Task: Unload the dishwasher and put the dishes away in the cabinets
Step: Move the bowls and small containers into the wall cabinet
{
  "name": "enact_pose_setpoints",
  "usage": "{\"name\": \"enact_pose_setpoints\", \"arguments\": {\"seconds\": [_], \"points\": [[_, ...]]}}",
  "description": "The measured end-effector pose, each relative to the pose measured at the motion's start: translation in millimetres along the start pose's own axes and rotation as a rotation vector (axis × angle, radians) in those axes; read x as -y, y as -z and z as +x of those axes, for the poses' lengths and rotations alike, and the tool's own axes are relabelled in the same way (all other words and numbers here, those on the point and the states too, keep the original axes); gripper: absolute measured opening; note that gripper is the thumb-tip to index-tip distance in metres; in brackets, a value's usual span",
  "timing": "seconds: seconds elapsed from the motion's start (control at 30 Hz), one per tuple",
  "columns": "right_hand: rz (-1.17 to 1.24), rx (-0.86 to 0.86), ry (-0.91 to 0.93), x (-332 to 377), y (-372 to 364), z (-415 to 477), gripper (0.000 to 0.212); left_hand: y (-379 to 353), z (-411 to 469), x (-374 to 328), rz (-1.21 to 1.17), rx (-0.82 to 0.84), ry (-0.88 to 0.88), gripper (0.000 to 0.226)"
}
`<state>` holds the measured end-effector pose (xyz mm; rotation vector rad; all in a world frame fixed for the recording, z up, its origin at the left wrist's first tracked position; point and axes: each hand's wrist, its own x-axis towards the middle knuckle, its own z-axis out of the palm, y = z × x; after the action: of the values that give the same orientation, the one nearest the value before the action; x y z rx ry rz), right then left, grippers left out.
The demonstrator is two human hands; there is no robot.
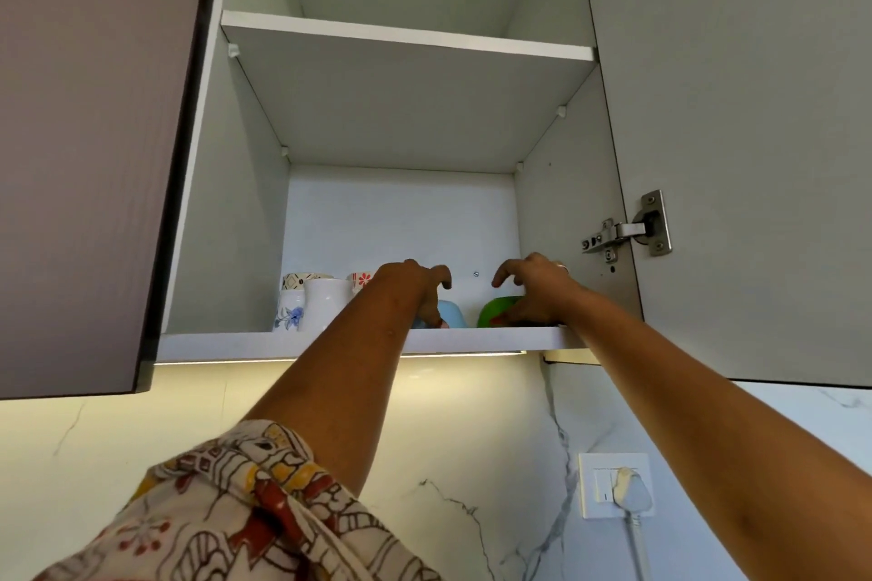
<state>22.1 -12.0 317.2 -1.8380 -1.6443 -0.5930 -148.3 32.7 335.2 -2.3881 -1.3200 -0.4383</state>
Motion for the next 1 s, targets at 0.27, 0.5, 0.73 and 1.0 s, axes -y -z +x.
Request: {"name": "enact_pose_setpoints", "arguments": {"seconds": [0.27, 0.5, 0.73, 1.0], "points": [[0.065, 0.006, 0.0, 3, 1, 1, 0.028, 2, 10, -5, -0.111, 0.239, 0.014, 0.039], [-0.143, 0.401, -0.016, 8, 13, 0, 0.039, 14, 24, -6, 0.096, 0.461, -0.016, 0.059], [-0.343, 0.54, -0.016, 8, 2, 21, 0.049, -6, 56, -3, 0.179, 0.532, 0.026, 0.049], [-0.28, 0.556, -0.072, -5, -15, 38, 0.042, -11, 66, -7, 0.258, 0.446, 0.036, 0.048]]}}
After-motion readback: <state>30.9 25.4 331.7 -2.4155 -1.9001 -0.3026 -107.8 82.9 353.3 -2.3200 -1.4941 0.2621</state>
